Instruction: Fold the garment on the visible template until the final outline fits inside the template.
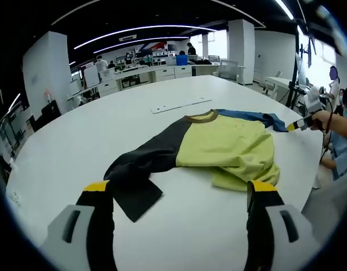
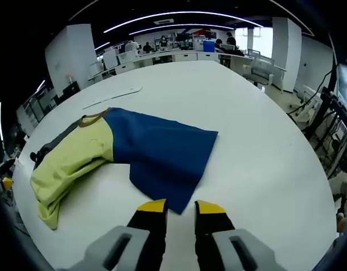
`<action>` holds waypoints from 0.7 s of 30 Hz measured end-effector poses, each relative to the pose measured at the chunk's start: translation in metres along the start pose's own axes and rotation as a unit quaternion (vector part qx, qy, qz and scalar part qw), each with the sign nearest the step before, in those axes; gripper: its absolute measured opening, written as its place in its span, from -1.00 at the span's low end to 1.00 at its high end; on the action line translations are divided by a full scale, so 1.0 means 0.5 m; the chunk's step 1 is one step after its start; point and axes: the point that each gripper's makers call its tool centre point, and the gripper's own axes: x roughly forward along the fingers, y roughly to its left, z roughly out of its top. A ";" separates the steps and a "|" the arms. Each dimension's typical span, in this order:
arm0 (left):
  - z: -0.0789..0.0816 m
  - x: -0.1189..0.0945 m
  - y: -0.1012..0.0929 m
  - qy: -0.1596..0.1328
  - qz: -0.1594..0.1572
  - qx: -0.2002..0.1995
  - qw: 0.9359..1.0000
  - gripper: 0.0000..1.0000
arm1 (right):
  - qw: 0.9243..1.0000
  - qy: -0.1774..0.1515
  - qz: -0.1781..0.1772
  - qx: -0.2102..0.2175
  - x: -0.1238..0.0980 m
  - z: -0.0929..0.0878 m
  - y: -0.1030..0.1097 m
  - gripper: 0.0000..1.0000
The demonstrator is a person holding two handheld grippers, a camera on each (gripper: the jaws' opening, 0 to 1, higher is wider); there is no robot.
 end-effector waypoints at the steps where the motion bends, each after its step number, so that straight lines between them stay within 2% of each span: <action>1: 0.001 -0.001 -0.001 -0.002 0.000 0.003 1.000 0.92 | 1.000 0.001 -0.001 0.004 0.002 -0.001 0.000 -0.71; 4: 0.008 -0.004 -0.002 -0.013 0.001 0.001 1.000 0.89 | 0.999 0.021 -0.020 0.019 0.003 -0.020 -0.008 -0.76; 5: 0.010 -0.004 -0.003 -0.015 0.000 -0.002 1.000 0.89 | 1.000 0.011 -0.018 0.009 0.010 -0.015 -0.010 -0.78; 8: 0.009 -0.004 -0.003 -0.018 0.000 -0.003 1.000 0.89 | 0.999 0.008 -0.030 0.005 0.010 -0.015 -0.015 -0.85; 11: -0.012 0.001 -0.002 0.000 -0.001 -0.005 1.000 0.86 | 0.999 0.008 -0.040 0.014 0.011 -0.014 -0.017 -0.90; 13: -0.015 0.001 -0.002 0.002 0.002 -0.005 1.000 0.84 | 0.999 0.008 -0.036 0.009 0.010 -0.015 -0.007 -1.00; 17: -0.014 0.001 -0.005 -0.002 0.000 -0.012 1.000 0.84 | 0.999 0.002 -0.043 0.024 0.009 -0.013 -0.009 -1.00; 21: -0.013 0.004 -0.003 -0.002 0.003 -0.015 1.000 0.83 | 0.999 0.011 -0.031 0.029 0.005 -0.014 -0.010 -1.00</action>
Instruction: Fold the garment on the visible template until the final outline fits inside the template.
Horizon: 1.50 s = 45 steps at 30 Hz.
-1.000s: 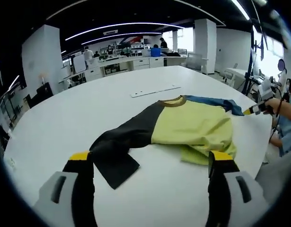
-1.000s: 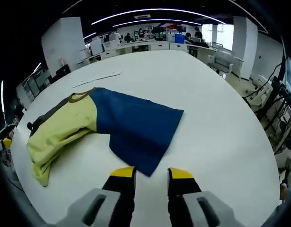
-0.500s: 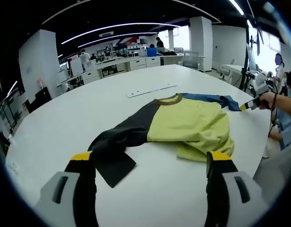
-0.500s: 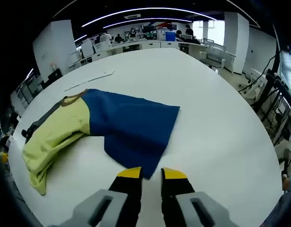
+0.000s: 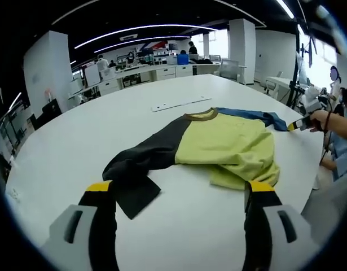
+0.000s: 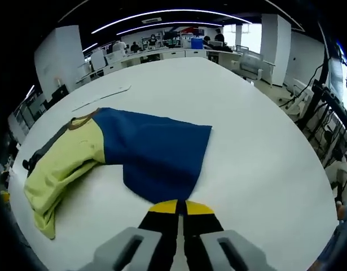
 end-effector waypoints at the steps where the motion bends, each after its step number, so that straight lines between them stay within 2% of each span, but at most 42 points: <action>1: 0.001 0.001 -0.001 -0.001 0.000 -0.002 1.000 0.83 | 1.000 0.002 0.002 -0.001 -0.002 -0.001 -0.001 -1.00; 3: 0.005 0.001 -0.003 -0.003 -0.001 -0.001 1.000 0.83 | 1.000 0.004 0.001 -0.007 -0.011 -0.003 -0.008 -1.00; 8: 0.008 0.003 -0.015 0.000 -0.003 0.019 1.000 0.84 | 1.000 -0.017 0.003 -0.024 -0.041 0.011 -0.030 -1.00; 10: 0.008 0.003 -0.016 0.000 -0.004 0.020 1.000 0.84 | 0.999 -0.013 -0.008 -0.044 -0.056 0.012 -0.045 -1.00; 15: 0.012 0.007 -0.020 -0.001 -0.005 0.017 1.000 0.82 | 0.999 -0.015 -0.014 -0.049 -0.084 0.017 -0.069 -1.00; 18: 0.021 0.007 -0.024 -0.007 -0.006 0.019 1.000 0.82 | 0.997 -0.013 -0.033 -0.069 -0.097 0.021 -0.098 -1.00; 26: 0.030 0.005 -0.025 -0.009 -0.005 0.025 1.000 0.85 | 0.994 -0.004 -0.059 -0.093 -0.115 0.022 -0.161 -1.00; 33: 0.034 0.005 -0.030 -0.009 -0.008 0.029 1.000 0.85 | 0.989 0.011 -0.077 -0.124 -0.098 0.032 -0.215 -1.00; 45: 0.028 0.003 -0.024 -0.004 -0.004 0.029 1.000 0.87 | 0.979 0.021 -0.103 -0.173 -0.050 0.090 -0.276 -1.00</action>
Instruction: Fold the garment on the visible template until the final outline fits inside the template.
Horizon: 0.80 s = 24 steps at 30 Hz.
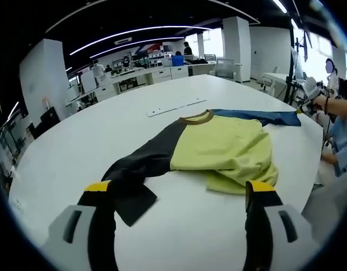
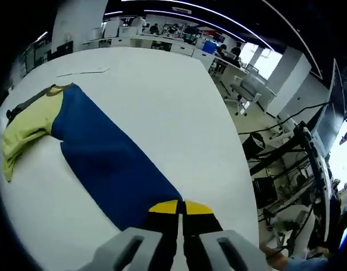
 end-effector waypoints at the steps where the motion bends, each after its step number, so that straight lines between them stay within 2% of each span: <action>1: -0.001 0.000 0.001 0.001 0.002 -0.001 1.000 0.87 | 1.000 0.002 -0.001 -0.001 0.004 0.002 -0.003 -1.00; 16: -0.003 -0.001 0.003 0.008 0.005 0.003 1.000 0.88 | 1.000 -0.008 -0.018 -0.005 0.065 0.054 -0.074 -1.00; 20: 0.001 0.000 0.003 0.007 0.005 0.004 1.000 0.89 | 1.000 -0.006 -0.016 -0.004 0.073 0.064 -0.078 -1.00; 24: 0.000 0.001 0.005 0.009 0.007 0.002 1.000 0.89 | 1.000 0.004 -0.010 -0.006 0.079 0.058 -0.074 -1.00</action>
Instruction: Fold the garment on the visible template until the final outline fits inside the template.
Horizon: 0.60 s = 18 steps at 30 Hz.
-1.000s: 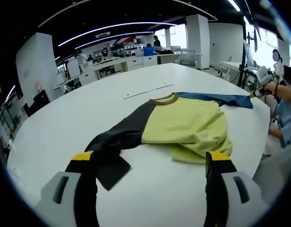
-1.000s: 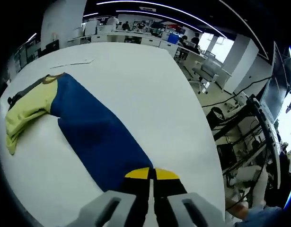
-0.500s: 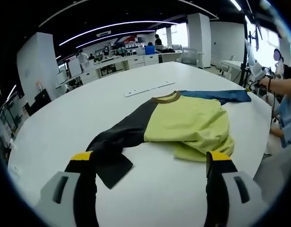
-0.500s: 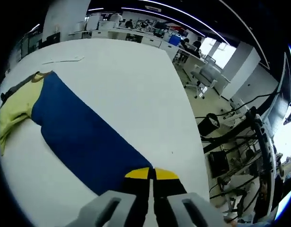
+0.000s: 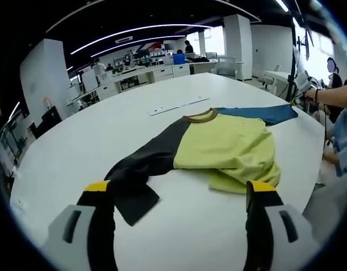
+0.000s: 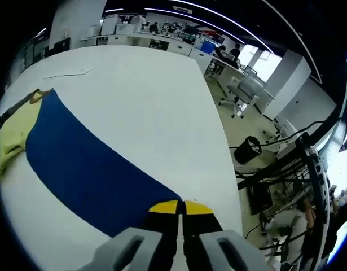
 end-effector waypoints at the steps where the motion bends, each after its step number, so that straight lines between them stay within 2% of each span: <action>1: 0.000 0.000 0.000 0.000 0.000 0.000 1.000 0.89 | 1.000 0.001 0.003 0.003 0.002 -0.002 0.001 -1.00; 4: 0.000 -0.001 0.000 -0.001 0.001 -0.002 1.000 0.89 | 1.000 0.017 0.014 0.015 0.005 -0.017 0.007 -1.00; 7: -0.001 -0.003 0.000 -0.002 0.000 -0.002 1.000 0.89 | 1.000 0.013 0.011 0.013 -0.003 -0.018 0.006 -0.95; 8: -0.001 -0.003 0.001 -0.002 0.000 -0.002 1.000 0.89 | 1.000 0.011 0.011 0.014 -0.005 -0.017 0.006 -0.89; 10: -0.001 -0.005 0.002 -0.004 0.001 -0.003 1.000 0.90 | 0.999 -0.014 0.020 0.030 -0.011 -0.002 0.012 -0.68; 13: 0.000 -0.009 0.004 -0.006 0.000 -0.006 1.000 0.90 | 0.998 -0.019 0.034 0.049 -0.022 0.002 0.022 -0.41; 15: 0.000 -0.010 0.004 -0.007 0.000 -0.008 1.000 0.91 | 0.995 -0.035 0.058 0.078 -0.031 0.012 0.044 -0.27; 18: -0.002 -0.013 0.003 -0.007 -0.001 -0.009 1.000 0.91 | 0.991 -0.051 0.083 0.092 -0.049 0.024 0.072 0.01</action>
